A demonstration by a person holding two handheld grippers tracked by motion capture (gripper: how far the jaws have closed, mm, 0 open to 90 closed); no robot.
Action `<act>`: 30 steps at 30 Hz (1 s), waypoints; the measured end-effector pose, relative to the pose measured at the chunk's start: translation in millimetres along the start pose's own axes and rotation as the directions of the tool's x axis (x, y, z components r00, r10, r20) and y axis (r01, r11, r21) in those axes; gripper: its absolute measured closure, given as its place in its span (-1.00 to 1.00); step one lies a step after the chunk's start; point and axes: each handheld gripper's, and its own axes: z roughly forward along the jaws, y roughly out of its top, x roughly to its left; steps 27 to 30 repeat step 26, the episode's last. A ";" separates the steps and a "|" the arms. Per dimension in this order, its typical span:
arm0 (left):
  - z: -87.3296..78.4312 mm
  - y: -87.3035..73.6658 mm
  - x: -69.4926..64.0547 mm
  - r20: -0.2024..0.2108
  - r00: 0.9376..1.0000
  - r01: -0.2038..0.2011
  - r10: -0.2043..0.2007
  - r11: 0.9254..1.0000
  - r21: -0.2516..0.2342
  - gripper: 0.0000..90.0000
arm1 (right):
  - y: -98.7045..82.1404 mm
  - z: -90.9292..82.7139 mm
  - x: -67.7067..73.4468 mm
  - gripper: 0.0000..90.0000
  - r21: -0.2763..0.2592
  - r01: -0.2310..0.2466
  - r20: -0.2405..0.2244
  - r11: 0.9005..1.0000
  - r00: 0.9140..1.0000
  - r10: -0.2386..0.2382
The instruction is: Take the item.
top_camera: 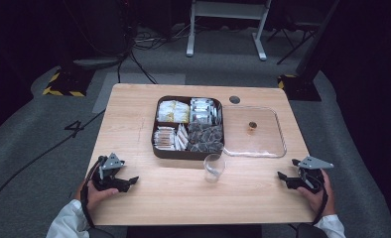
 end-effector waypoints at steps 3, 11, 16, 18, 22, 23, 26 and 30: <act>0.0 0.0 -0.1 0.000 1.000 0.000 0.000 1.000 0.000 -0.65 | 0.0 0.0 0.0 -0.61 0.000 0.000 0.000 1.000 1.000 0.000; 0.0 0.0 0.0 0.000 1.000 0.000 0.000 1.000 0.000 -0.65 | 0.0 0.0 -0.1 -0.61 0.001 -0.001 -0.001 1.000 1.000 0.001; 0.3 0.1 -0.1 0.001 1.000 0.005 -0.005 1.000 -0.002 -0.65 | 0.0 0.1 -0.2 -0.61 0.001 -0.002 -0.003 1.000 1.000 0.002; 0.4 0.2 0.0 0.001 1.000 0.005 -0.005 1.000 -0.002 -0.65 | 0.0 0.1 -0.2 -0.61 0.000 -0.001 -0.004 1.000 1.000 0.001; 0.5 0.4 0.6 0.000 1.000 0.002 -0.002 1.000 -0.001 -0.65 | 0.0 0.1 -0.2 -0.61 0.001 0.000 -0.004 1.000 1.000 0.000; 0.5 0.4 0.7 -0.001 1.000 0.002 -0.002 1.000 -0.001 -0.65 | 0.0 0.1 -0.2 -0.61 0.001 0.000 -0.004 1.000 1.000 0.000; 0.5 0.6 0.8 -0.005 1.000 0.001 -0.001 1.000 -0.001 -0.65 | 0.0 0.0 -0.1 -0.61 0.000 0.000 -0.004 1.000 1.000 0.000; 0.5 0.6 0.8 -0.005 1.000 0.001 -0.001 1.000 -0.001 -0.65 | 0.0 0.0 -0.1 -0.61 0.000 0.000 -0.004 1.000 1.000 0.000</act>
